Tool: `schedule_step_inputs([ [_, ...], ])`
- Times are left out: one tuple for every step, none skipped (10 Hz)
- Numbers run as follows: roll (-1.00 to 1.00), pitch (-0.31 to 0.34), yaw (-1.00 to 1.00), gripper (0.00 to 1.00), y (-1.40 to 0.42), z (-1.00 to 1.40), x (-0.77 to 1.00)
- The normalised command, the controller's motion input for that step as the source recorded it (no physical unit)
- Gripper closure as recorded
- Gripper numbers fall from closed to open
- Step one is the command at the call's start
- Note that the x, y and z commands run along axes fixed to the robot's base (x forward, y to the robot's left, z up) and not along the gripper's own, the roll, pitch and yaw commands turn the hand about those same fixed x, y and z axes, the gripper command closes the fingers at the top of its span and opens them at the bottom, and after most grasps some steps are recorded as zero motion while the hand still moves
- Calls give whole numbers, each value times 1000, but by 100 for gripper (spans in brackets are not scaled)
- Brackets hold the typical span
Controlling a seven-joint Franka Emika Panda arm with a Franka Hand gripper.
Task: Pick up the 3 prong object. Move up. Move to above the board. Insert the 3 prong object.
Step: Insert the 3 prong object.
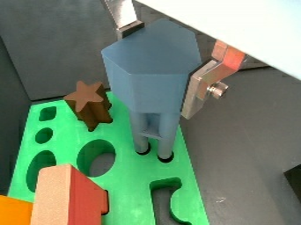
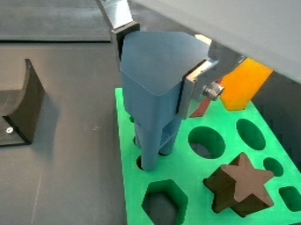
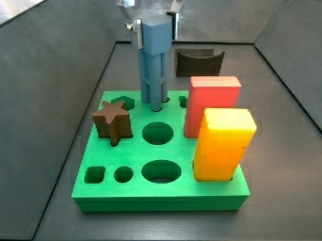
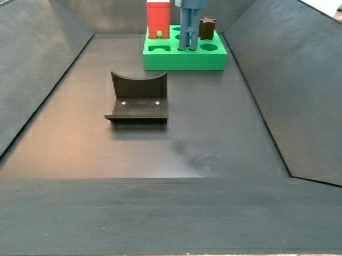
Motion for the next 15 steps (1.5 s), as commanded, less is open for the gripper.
schedule_step_inputs([
  [-10, 0, -91, 100, 0, -60, 43],
  [-11, -3, -109, 100, 0, -49, 40],
  [-19, -13, -149, 100, 0, -69, 17],
  [0, 0, -169, 100, 0, -49, 17],
  [-11, 0, -151, 100, 0, -23, 26],
  [-1, 0, -169, 100, 0, -20, 43],
  [0, 0, -74, 100, 0, 0, 40],
  [0, 0, -51, 100, 0, 0, 71],
  [-31, -3, -114, 100, 0, -23, 140],
  [0, 0, -71, 100, 0, -26, 80],
  [-10, 0, -77, 100, 17, -34, 120],
  [0, 0, 0, 100, 49, -106, 51],
  [0, 0, 0, 100, 43, -154, 57],
  [10, 0, -3, 100, 60, -214, 31],
  [51, 0, 0, 100, 0, -214, 0],
])
